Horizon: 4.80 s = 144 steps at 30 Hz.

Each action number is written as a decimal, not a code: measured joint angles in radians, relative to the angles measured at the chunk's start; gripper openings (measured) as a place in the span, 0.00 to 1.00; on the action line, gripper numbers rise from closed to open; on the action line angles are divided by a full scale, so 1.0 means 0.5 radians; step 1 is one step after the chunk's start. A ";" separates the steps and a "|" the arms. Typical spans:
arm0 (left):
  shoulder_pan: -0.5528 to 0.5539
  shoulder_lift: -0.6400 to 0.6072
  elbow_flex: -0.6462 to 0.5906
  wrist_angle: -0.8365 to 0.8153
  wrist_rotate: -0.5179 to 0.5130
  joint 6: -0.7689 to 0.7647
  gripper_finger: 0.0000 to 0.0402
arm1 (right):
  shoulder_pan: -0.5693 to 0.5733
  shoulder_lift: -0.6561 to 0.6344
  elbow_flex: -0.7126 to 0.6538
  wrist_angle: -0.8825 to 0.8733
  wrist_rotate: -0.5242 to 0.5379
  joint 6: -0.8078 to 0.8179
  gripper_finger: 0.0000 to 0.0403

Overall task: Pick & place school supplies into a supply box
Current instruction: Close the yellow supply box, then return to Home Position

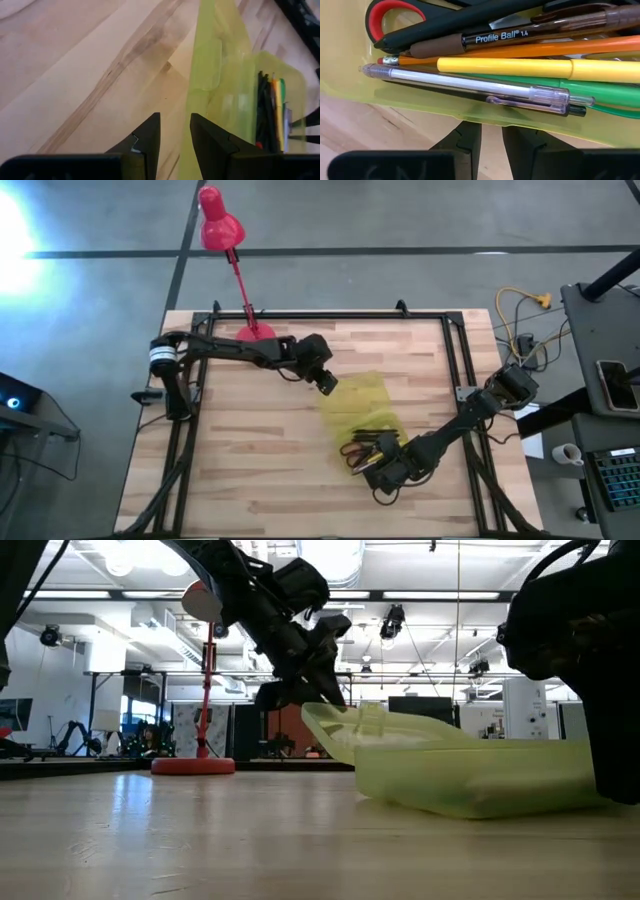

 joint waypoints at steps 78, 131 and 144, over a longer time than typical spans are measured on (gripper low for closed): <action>-0.684 -0.022 -0.009 0.581 -0.203 -0.678 0.23 | -0.195 -0.073 0.167 -0.033 0.365 -1.057 0.17; -0.747 -0.175 0.197 0.646 -0.262 -0.200 0.23 | 0.127 -0.983 0.038 -0.750 1.045 -0.711 0.17; -0.744 -0.460 0.148 0.229 -0.530 -0.232 0.23 | 0.111 -1.643 -0.339 -0.815 1.051 -0.586 0.17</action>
